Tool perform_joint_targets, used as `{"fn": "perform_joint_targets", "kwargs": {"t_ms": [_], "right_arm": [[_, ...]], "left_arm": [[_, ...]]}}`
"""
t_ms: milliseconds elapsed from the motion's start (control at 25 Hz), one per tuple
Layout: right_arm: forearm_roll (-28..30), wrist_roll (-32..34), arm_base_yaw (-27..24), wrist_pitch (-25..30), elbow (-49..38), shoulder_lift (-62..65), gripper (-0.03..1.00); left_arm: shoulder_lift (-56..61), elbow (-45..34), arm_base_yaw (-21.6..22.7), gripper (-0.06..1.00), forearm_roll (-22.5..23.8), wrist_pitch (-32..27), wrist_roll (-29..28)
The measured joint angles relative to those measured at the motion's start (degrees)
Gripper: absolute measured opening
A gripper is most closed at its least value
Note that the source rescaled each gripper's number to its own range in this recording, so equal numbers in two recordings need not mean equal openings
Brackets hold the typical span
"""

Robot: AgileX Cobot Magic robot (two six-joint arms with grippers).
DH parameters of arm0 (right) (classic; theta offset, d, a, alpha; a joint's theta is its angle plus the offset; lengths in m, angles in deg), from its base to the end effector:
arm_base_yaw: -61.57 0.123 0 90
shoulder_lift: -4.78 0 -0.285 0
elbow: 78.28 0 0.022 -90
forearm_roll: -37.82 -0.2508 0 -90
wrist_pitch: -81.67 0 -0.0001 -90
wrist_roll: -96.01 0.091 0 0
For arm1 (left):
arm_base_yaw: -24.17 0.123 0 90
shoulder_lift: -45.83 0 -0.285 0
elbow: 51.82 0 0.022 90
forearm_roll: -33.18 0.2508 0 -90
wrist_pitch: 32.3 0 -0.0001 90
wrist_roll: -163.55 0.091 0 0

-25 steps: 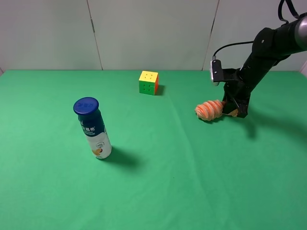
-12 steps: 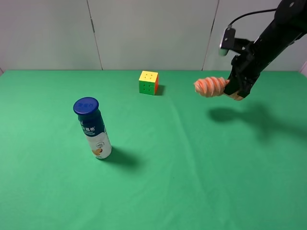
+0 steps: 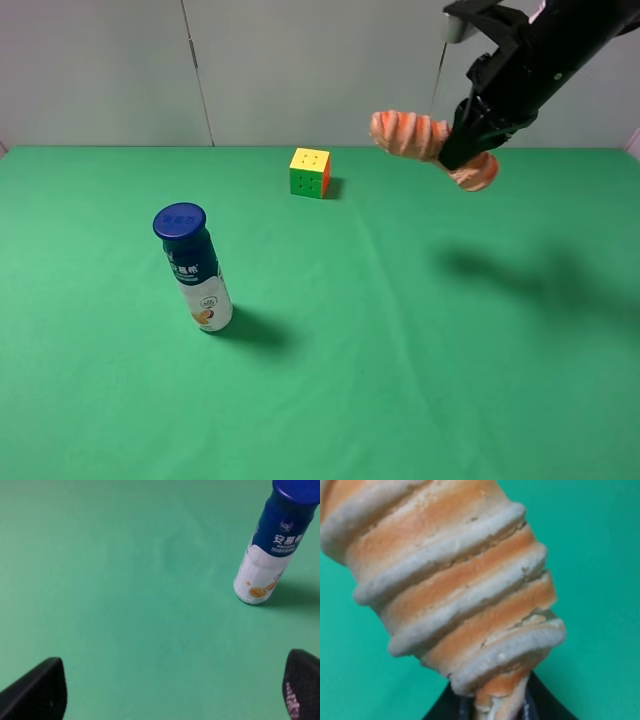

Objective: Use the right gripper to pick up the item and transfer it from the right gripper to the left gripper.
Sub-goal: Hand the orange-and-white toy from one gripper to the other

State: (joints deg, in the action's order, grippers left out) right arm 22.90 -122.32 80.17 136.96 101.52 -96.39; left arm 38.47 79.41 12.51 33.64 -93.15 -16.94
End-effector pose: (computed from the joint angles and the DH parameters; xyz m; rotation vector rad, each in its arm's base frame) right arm 0.3179 0.1273 0.2936 -1.1577 2.4304 0.2308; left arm -0.0054 0.0018 0.2762 0.1985 2.0342 -0.1230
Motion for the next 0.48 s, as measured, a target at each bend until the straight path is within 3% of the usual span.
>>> {"fn": "perform_joint_targets", "kwargs": {"t_ms": [240,480], "right_arm": [[0.46,8.08,10.95,0.49,0.00,1.72,0.04],[0.29,11.97,18.72,-4.02,0.00,2.86,0.04]], "left_arm": [[0.00,0.00,0.00,1.00,0.00,0.00,0.00],[0.00,0.00,0.00,1.00,0.00,0.00,0.00]]}}
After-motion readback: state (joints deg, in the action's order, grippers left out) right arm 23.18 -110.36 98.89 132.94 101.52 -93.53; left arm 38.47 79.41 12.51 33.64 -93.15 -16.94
